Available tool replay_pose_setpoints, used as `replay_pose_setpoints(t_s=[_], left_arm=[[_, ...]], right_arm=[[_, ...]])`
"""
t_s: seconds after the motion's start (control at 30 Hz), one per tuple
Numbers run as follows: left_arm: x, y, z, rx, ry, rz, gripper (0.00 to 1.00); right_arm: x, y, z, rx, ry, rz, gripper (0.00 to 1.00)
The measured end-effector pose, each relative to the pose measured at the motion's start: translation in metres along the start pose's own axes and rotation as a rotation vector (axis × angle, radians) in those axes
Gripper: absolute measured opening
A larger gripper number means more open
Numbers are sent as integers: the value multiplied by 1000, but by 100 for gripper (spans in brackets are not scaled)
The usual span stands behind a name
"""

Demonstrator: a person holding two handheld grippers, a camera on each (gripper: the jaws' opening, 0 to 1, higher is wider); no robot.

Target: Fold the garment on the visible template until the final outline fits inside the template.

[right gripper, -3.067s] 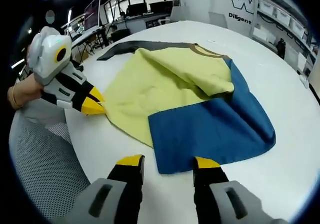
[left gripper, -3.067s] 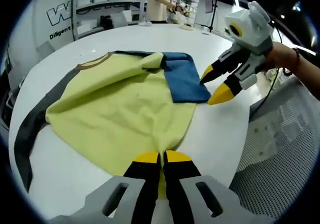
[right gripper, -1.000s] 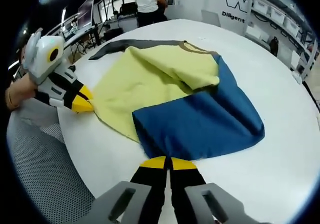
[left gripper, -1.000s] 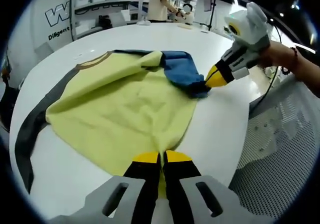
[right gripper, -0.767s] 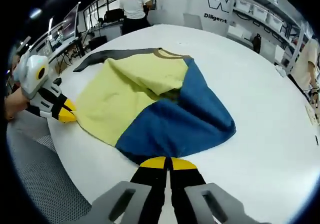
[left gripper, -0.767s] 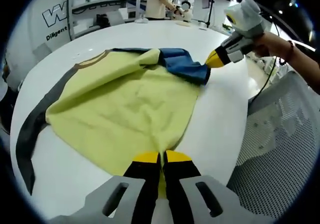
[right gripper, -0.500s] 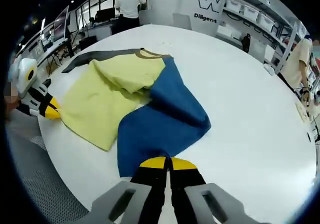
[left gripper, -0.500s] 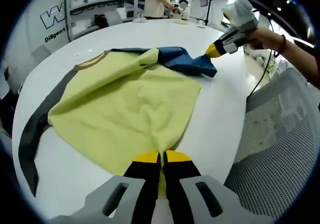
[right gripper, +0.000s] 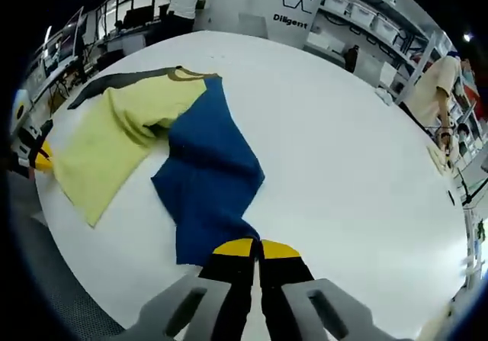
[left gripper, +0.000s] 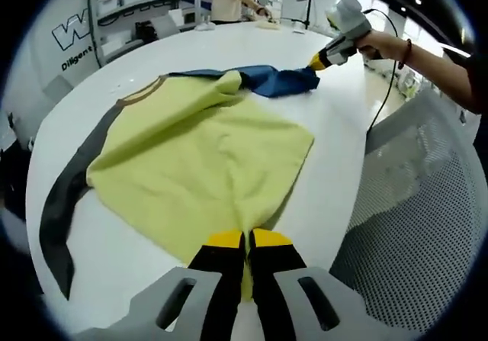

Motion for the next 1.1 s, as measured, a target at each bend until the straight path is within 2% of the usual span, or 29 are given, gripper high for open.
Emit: replay_pose_setpoints(t_s=[0.17,0.3,0.43,0.7,0.93,1.1], left_arm=[[-5,-6,-3,-14,14,-31,1],[-9,-14,-4,-25,29,-106,1],[-11,-18,-6,-30,31,-131,1],[-15,-27,-8,-53,37,-167,1],[-18,-33,-6,-39,24,-166,1],[-21,-38,-12,-66,40,-167,1]], right_arm=[[-1,-7,12,29,-49,-16,0],[-2,-11,19,43,-75,-19,0],[0,-13,26,67,-101,-29,0],[6,-17,36,80,-135,-57,0],[11,-20,44,88,-165,-79,0],[13,-23,51,138,-187,-95,0]])
Point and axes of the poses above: the point that each gripper's makers call its tool centre point, and the gripper's own axes: x roughly forward along the fingers, z roughly to its right, y roughly out of its top, the point moved 10 cm from there along -x, roughly backward along the fingers, and after that the axes turned 9 degrees about -x, right-handed, at the moved point
